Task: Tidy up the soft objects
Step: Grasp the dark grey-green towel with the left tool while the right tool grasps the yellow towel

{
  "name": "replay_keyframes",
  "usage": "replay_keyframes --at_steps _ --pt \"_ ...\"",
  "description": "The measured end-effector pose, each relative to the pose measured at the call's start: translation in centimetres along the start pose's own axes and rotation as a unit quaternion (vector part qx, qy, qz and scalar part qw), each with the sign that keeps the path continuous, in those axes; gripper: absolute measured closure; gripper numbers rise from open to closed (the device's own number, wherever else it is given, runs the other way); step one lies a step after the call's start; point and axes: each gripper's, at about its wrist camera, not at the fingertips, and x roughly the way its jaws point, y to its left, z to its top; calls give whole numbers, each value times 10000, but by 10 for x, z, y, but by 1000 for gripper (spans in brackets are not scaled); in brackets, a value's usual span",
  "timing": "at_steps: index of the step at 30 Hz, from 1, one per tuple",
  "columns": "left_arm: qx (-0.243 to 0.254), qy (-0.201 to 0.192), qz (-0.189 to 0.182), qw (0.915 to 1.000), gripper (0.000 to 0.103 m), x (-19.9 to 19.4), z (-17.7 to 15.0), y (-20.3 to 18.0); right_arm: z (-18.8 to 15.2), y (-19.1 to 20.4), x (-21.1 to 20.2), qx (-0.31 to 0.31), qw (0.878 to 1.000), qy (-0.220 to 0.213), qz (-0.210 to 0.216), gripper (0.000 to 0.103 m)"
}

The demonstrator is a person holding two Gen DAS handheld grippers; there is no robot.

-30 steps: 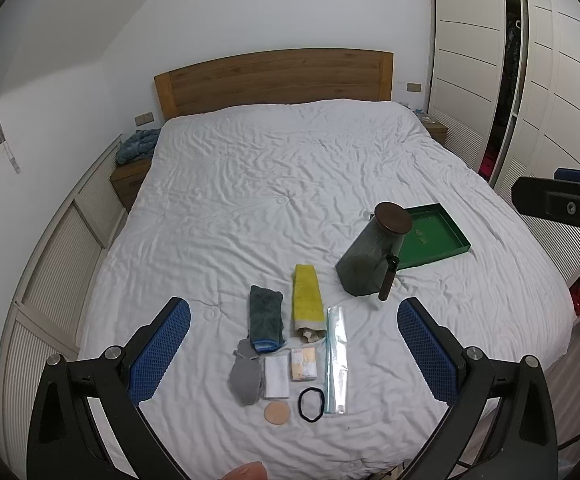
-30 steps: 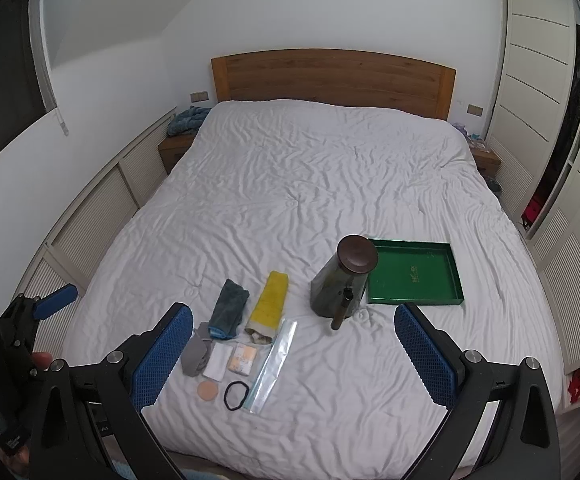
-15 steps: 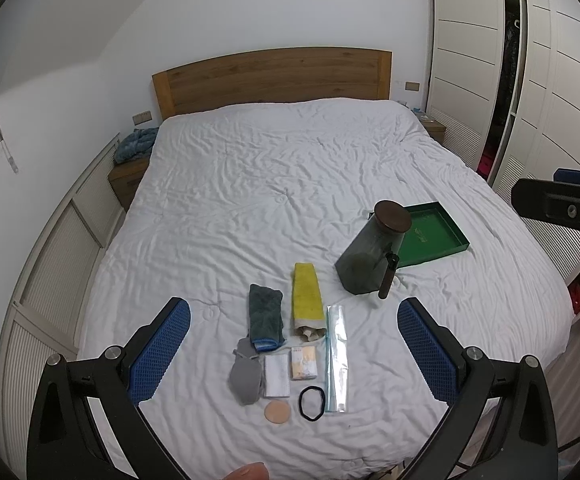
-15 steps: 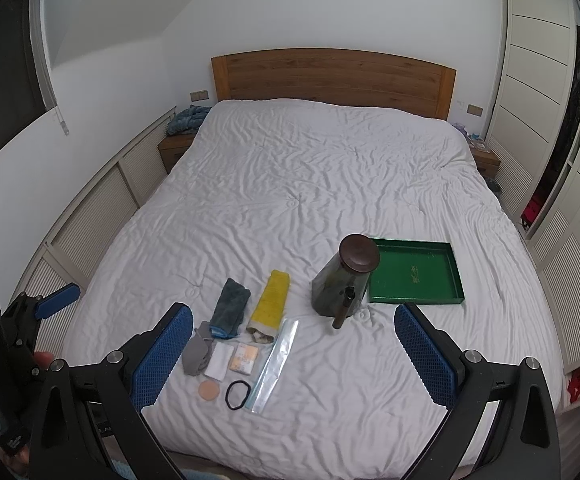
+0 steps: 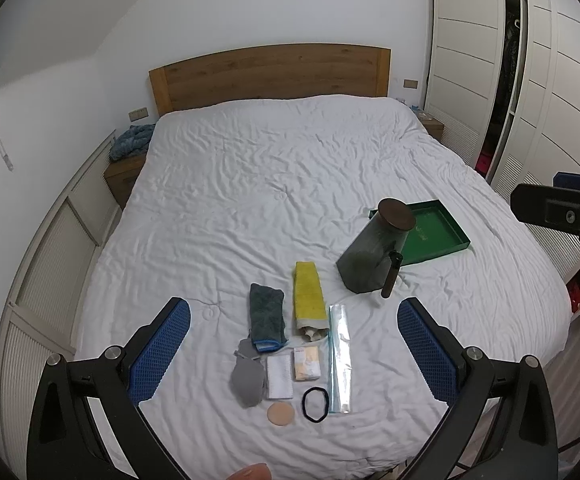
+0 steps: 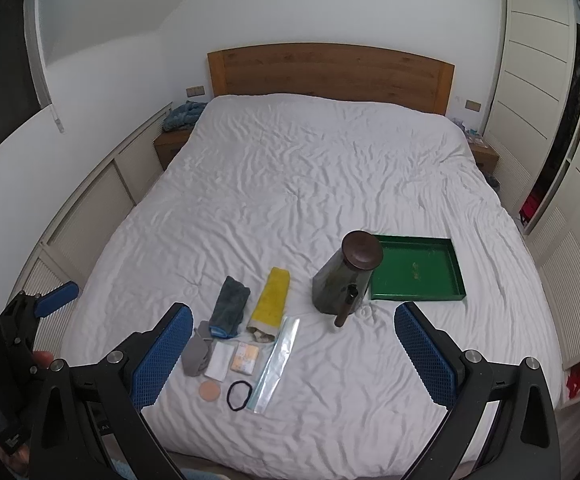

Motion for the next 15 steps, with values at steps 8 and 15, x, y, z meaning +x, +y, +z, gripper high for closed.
replay_keyframes --at_steps 8,15 --pt "29 200 -10 9998 1 39 3 24 6 11 42 -37 9999 160 -23 0" --pt "-177 969 -19 9951 1 141 -23 68 0 22 148 -213 9970 747 40 0"
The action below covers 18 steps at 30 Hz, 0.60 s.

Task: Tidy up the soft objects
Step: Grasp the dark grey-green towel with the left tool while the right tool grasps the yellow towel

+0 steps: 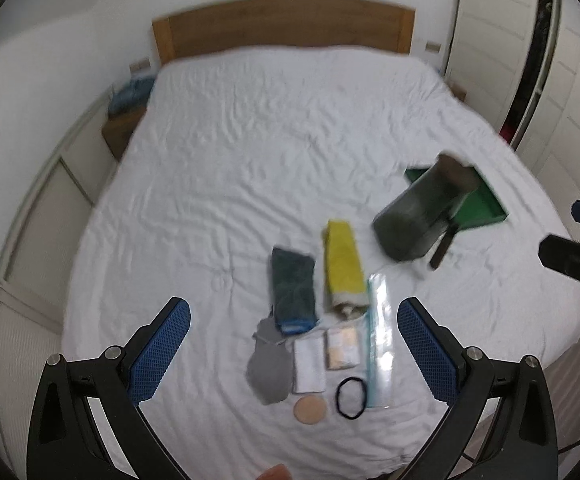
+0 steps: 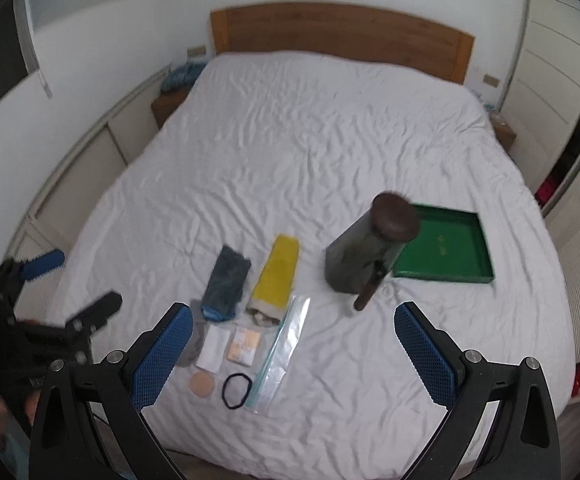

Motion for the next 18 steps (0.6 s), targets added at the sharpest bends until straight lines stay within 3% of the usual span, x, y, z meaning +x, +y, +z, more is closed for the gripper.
replay_keyframes --at_steps 12,18 --pt "225 1094 -309 9933 2 223 -20 10 13 -11 274 -25 9970 651 425 1" --pt "434 1382 -101 9894 2 291 -24 4 23 -6 374 -178 9969 658 398 1"
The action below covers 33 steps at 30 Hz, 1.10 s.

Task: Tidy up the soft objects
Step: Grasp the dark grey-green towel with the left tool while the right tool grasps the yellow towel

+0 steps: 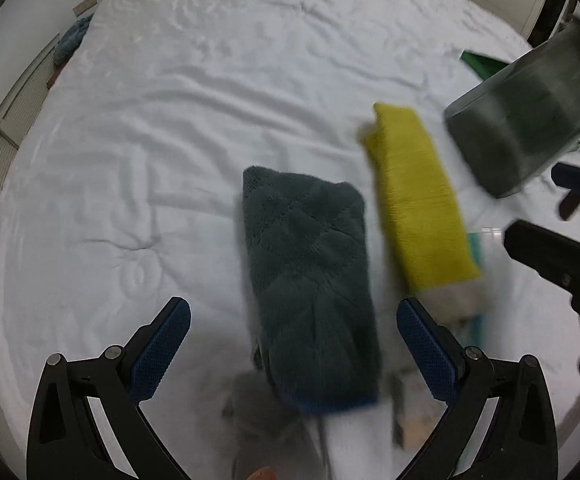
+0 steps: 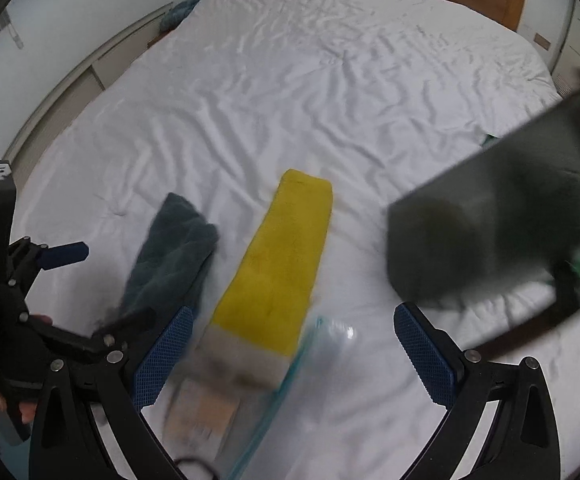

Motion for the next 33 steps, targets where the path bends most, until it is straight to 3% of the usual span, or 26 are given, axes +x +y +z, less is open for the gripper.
replay_keyframes --at_steps 9,15,21,23,25,28,33 --pt "1 437 195 9989 2 54 8 -3 21 -13 132 142 9975 676 130 5" --pt "-16 513 146 9986 9 63 7 -2 24 -11 174 116 9966 764 277 16" --pt "-26 607 16 9981 30 73 4 -2 25 3 202 -113 9966 750 312 34" --pt "39 612 -152 9980 56 72 4 -4 24 8 208 -161 9963 723 445 63" --pt "68 631 -217 9977 69 70 5 -6 24 14 211 -206 9956 702 591 82" --pt "43 592 -337 9977 79 65 4 -3 20 22 219 -296 9948 650 726 88" --pt "-126 340 -486 9982 81 49 2 5 17 30 213 -358 9948 485 822 89"
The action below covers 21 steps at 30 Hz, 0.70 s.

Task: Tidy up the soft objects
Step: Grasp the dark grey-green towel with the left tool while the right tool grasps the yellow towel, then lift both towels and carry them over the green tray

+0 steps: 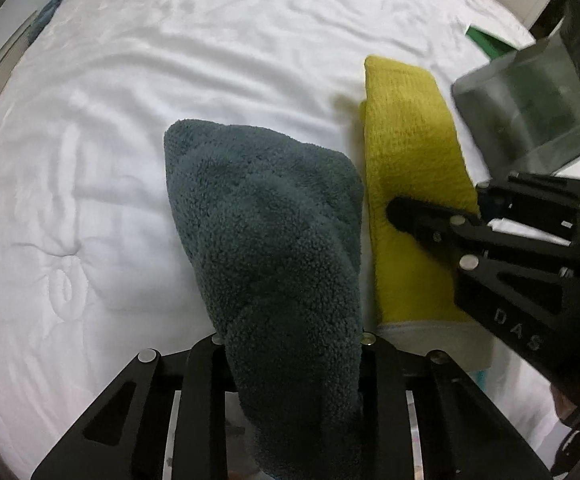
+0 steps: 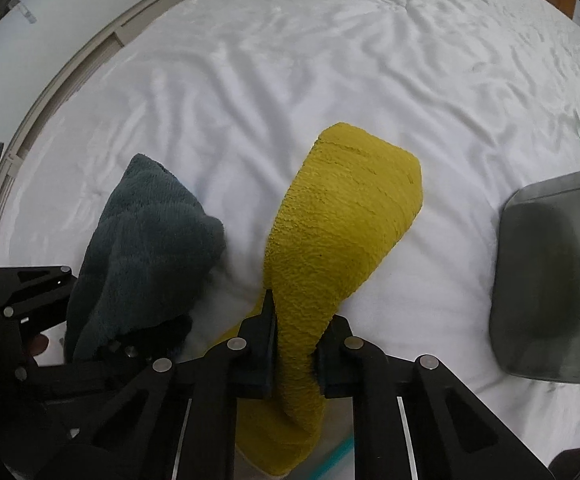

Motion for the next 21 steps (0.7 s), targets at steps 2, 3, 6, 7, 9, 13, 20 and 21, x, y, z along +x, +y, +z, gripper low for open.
replay_keyframes --at_steps 2,3,6,7,9,13,20,21 --pt "-74 -113 19 9999 82 -3 1 4 0 4 -2 -4 10000 -90 -2 90" --pt "-120 -160 38 9998 82 -8 2 7 1 5 -4 1 9999 -130 15 90" --pt "-156 -256 119 9995 82 -17 1 15 -1 10 -9 6 9995 -302 25 90" --pt "-175 -284 141 9993 82 -24 0 13 0 10 -11 27 9994 -344 45 90" --pt "-211 -352 186 9990 81 -34 0 16 2 14 -13 60 9989 -470 71 89" --pt "-330 -425 191 9984 81 -45 -2 26 2 20 -32 133 9975 -676 129 89" --pt "-469 -563 258 9970 81 -83 -14 13 -16 11 -87 257 9952 -921 214 89" --pt "-510 -595 260 9966 81 -85 -13 12 -19 11 -97 274 9948 -950 226 89"
